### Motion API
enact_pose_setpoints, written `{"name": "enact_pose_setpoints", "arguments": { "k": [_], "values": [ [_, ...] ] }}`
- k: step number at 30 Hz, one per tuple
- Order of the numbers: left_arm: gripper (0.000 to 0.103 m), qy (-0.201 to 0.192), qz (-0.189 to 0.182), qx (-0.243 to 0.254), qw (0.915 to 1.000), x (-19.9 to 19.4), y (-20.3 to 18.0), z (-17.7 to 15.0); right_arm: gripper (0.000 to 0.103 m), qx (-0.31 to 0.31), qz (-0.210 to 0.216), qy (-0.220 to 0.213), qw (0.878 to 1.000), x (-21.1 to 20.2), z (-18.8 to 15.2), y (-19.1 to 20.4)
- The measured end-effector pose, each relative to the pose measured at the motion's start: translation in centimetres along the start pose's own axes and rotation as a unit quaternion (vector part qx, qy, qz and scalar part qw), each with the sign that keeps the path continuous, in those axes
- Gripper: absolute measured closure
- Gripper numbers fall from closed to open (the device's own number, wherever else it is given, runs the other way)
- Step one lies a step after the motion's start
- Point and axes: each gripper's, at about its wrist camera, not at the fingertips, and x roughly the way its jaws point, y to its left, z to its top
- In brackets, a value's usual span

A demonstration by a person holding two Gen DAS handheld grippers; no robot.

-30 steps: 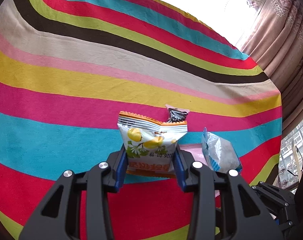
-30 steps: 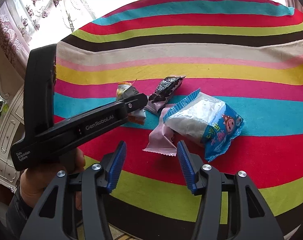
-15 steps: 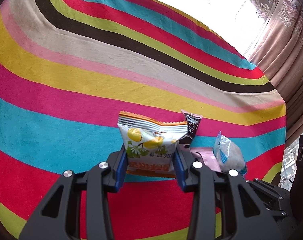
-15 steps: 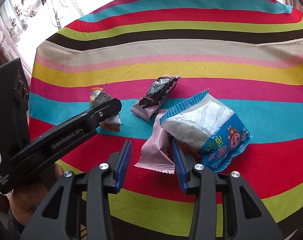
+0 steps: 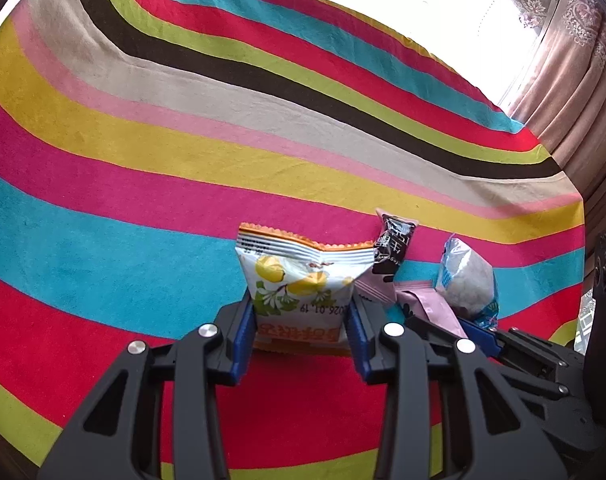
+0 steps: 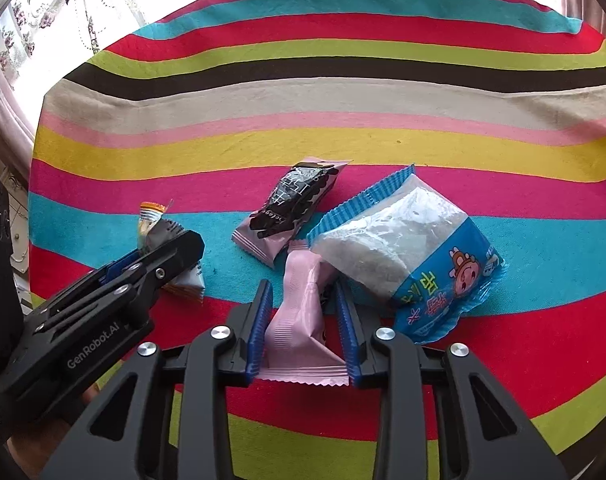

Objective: Organize snacks
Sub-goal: 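Grasp the yellow-printed chip bag with the left gripper while the right grasps a pink bar, then carry the chip bag and pink bar over the white box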

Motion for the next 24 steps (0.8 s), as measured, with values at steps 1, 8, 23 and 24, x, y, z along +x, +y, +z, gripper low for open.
{"name": "enact_pose_setpoints", "arguments": {
  "k": [1, 8, 23, 24],
  "values": [
    [0.063, 0.001, 0.005, 0.002, 1.0000, 0.0, -0.1, -0.1, 0.078, -0.007, -0.006, -0.001, 1.000, 0.0, 0.0, 0.2],
    [0.064, 0.005, 0.023, 0.007, 0.9997, -0.9, -0.6, -0.6, 0.083, -0.015, -0.006, -0.001, 1.000, -0.7, -0.9, 0.0],
    [0.064, 0.006, 0.040, 0.018, 0.9990, -4.2, -3.5, -2.7, 0.083, 0.018, 0.029, -0.026, 0.999, -6.1, -3.5, -2.4],
    [0.064, 0.007, 0.041, 0.020, 0.9989, -4.4, -3.8, -2.9, 0.083, 0.020, 0.031, -0.028, 0.999, -6.5, -3.7, -2.6]
  ]
}}
